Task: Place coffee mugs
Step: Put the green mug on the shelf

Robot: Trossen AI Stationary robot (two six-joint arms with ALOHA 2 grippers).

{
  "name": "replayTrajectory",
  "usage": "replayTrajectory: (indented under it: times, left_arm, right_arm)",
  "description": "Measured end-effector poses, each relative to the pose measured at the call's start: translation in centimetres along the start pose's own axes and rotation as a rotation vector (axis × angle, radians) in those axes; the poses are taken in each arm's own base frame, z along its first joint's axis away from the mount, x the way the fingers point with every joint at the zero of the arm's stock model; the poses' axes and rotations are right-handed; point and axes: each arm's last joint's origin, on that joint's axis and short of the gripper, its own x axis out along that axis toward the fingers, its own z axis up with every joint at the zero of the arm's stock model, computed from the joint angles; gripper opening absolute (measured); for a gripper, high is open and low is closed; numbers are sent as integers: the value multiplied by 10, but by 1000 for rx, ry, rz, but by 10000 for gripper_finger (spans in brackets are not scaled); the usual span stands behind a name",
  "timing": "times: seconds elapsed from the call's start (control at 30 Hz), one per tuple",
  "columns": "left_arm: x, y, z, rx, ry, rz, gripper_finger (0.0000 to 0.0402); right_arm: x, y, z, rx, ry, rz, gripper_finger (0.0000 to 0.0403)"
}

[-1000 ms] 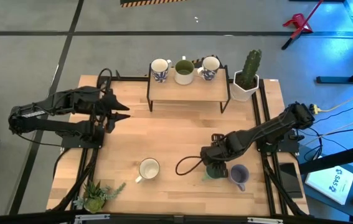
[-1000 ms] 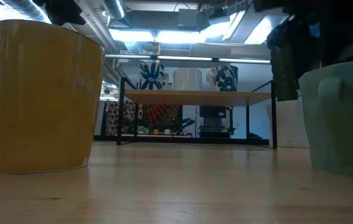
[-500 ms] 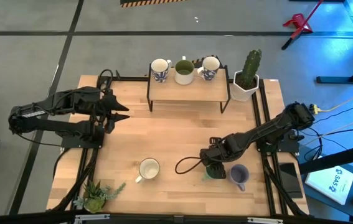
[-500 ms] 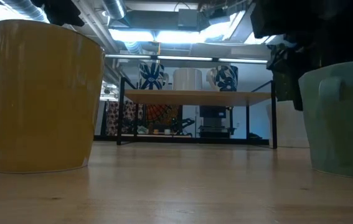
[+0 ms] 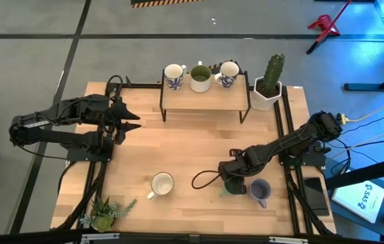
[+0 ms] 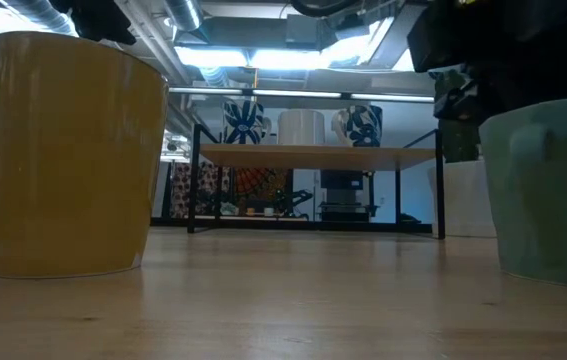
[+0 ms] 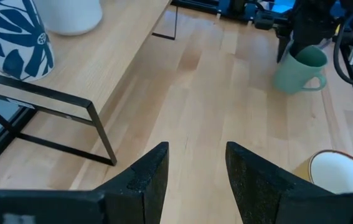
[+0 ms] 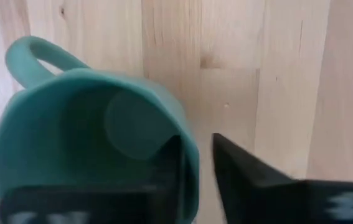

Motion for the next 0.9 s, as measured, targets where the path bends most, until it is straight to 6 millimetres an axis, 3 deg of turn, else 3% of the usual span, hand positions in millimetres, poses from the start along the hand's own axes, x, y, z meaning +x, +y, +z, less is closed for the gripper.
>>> replayTrajectory:
  times: [0.07, 0.5, 0.7, 0.9]
  left_arm:
    - [0, 0, 0, 0, 0, 0, 153]
    - [0, 0, 0, 1, 2, 2, 153]
    - [0, 0, 0, 3, 2, 2, 153]
    - [0, 0, 0, 3, 2, 2, 153]
  right_arm:
    - [0, 0, 0, 5, 4, -2, 17]
    - [-7, -3, 9, 55, -28, 9, 5]
    - [-25, -15, 23, 18, -56, 4, 4]
    - [-57, -45, 38, -48, -30, -26, 3]
